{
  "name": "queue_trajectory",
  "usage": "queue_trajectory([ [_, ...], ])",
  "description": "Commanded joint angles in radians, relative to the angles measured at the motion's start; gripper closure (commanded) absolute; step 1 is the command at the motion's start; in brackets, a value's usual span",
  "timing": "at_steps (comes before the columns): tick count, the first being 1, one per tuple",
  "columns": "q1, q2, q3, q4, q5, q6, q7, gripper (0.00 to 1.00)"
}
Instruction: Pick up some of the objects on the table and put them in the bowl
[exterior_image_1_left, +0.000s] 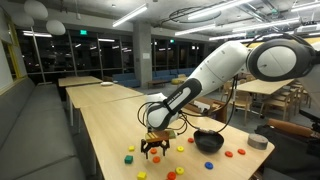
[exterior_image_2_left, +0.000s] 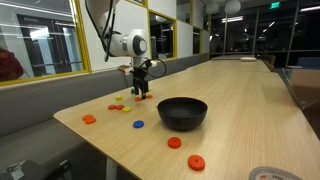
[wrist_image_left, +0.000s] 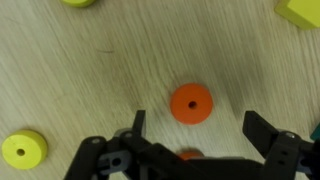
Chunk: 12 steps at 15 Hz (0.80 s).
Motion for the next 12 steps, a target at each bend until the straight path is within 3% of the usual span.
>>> queue_trajectory([
  [1, 0.005, 0.018, 0.006, 0.034, 0.018, -0.001, -0.022, 0.00],
  [12, 0.016, 0.004, 0.017, 0.002, 0.025, 0.021, -0.018, 0.00],
])
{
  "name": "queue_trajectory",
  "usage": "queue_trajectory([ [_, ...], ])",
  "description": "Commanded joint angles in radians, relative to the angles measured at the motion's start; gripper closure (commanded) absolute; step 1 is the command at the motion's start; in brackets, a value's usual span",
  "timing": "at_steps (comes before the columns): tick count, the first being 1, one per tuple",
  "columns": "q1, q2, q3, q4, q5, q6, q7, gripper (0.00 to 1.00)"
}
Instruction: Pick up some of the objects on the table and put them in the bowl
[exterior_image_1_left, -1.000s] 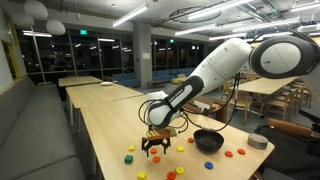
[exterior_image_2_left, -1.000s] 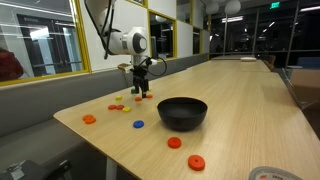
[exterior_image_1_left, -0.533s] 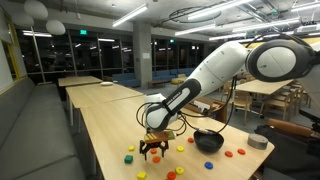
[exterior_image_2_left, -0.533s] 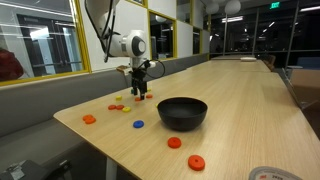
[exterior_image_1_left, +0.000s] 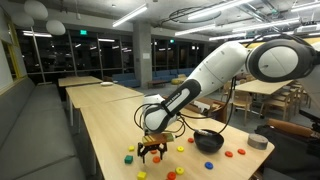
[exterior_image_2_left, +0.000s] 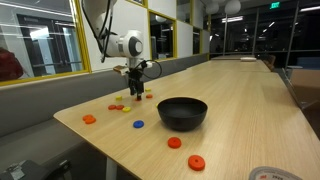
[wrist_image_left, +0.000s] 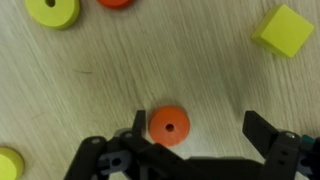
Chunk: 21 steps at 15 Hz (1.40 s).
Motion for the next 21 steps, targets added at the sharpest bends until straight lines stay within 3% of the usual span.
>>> queue_trajectory([
  [1, 0.000, -0.005, -0.011, -0.005, 0.016, 0.022, -0.013, 0.00],
  [9, -0.007, -0.010, -0.020, -0.025, 0.014, 0.036, -0.020, 0.00],
  [10, -0.006, -0.010, -0.020, -0.028, 0.012, 0.038, -0.022, 0.23],
  [11, -0.005, -0.010, -0.020, -0.030, 0.011, 0.040, -0.024, 0.25],
  [17, -0.003, -0.029, -0.020, -0.039, 0.009, 0.039, -0.026, 0.73],
  [19, -0.004, -0.040, -0.019, -0.042, 0.009, 0.030, -0.028, 0.82],
  [21, -0.005, -0.062, -0.019, -0.056, 0.010, -0.004, -0.030, 0.81],
])
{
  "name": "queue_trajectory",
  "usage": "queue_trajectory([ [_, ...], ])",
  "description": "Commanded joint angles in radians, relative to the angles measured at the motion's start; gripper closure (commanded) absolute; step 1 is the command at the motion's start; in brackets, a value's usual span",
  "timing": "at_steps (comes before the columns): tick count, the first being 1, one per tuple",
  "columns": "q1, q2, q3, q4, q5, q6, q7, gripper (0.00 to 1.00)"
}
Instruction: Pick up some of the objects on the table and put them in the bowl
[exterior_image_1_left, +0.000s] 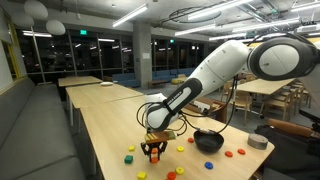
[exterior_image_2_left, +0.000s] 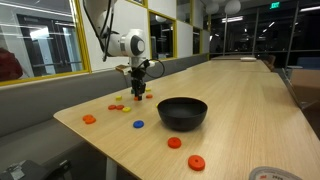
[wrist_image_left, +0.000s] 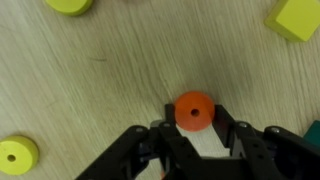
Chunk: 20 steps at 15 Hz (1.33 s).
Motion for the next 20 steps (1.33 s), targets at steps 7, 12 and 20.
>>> queue_trajectory([
  [7, 0.004, -0.291, -0.059, -0.240, -0.031, -0.037, 0.069, 0.81],
  [12, -0.035, -0.497, -0.100, -0.428, -0.095, -0.057, 0.216, 0.81],
  [20, -0.199, -0.653, -0.105, -0.610, -0.129, -0.121, 0.343, 0.82],
])
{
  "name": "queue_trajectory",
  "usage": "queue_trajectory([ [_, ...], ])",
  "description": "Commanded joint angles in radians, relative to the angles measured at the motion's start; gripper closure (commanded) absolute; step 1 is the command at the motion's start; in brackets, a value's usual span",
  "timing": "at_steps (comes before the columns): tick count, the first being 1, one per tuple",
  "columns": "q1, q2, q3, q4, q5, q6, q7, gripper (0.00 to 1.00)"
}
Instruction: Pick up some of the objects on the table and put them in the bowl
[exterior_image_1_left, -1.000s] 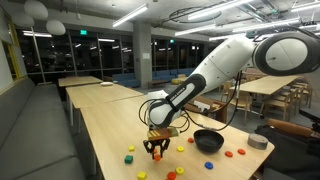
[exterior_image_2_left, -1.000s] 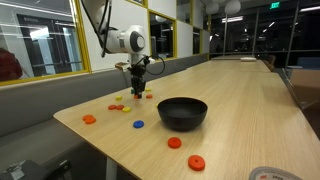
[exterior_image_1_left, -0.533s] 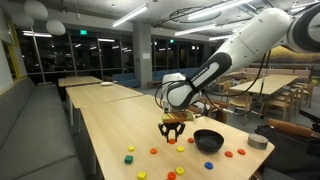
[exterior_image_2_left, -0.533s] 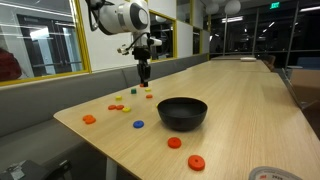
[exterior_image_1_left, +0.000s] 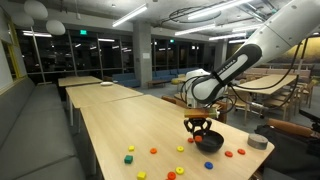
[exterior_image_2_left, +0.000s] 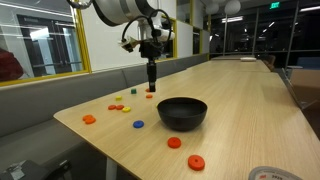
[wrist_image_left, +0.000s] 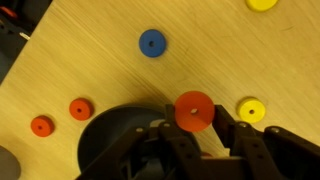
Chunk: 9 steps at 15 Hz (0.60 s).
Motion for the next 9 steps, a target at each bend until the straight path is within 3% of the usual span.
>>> queue_trajectory([
  [1, -0.071, -0.082, -0.002, -0.065, -0.030, -0.017, 0.057, 0.82],
  [9, -0.172, -0.025, -0.022, -0.029, -0.041, -0.017, 0.062, 0.81],
])
